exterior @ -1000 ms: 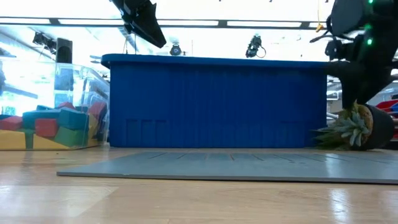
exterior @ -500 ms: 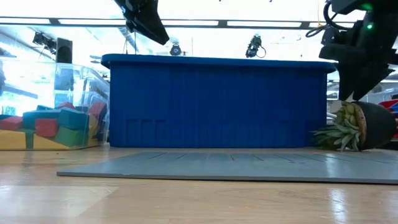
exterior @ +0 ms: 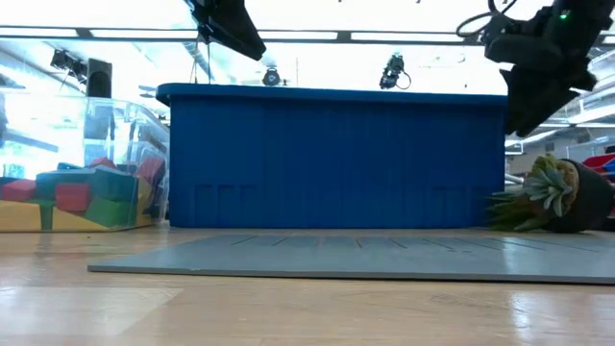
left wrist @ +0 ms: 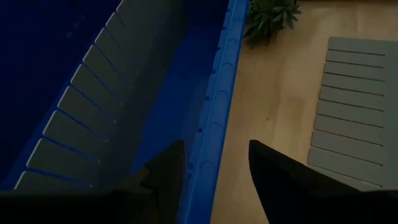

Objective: Sort Items/Unsort Items

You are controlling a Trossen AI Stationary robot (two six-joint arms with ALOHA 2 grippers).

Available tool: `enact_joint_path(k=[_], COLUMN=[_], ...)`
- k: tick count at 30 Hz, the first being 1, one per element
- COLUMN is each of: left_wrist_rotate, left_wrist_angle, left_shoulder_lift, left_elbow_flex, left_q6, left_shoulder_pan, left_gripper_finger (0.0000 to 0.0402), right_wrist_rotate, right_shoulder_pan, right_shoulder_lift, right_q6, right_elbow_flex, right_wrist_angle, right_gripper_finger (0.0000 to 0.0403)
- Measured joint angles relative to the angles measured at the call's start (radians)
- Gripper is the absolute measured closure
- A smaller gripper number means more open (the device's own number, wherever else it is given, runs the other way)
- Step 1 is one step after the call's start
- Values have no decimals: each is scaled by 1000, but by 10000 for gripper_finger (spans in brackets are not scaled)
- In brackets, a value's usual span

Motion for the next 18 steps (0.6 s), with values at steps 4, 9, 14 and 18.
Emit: enact_joint_path(k=[4,9,14,18], left_wrist_rotate=[0,0,0,0], left_wrist_angle=[-7,-8,-12,-15], left_shoulder_lift=[0,0,0,0], left_elbow_flex=[34,55,53,48], left_q6=[0,-20,-57,-75], left_shoulder_pan=[-12,-35,-49,-49], left_gripper_finger=[215,215,215,215], right_wrist_rotate=[8,9,38,36], right_shoulder_pan=[-13,-31,-32,-32], right_shoulder_lift=[0,0,0,0], right_q6=[-71,-107,-118,-136], right_elbow_flex=[0,0,0,-10], right_wrist_angle=[55,121,149,173], right_gripper_finger=[215,213,195,168])
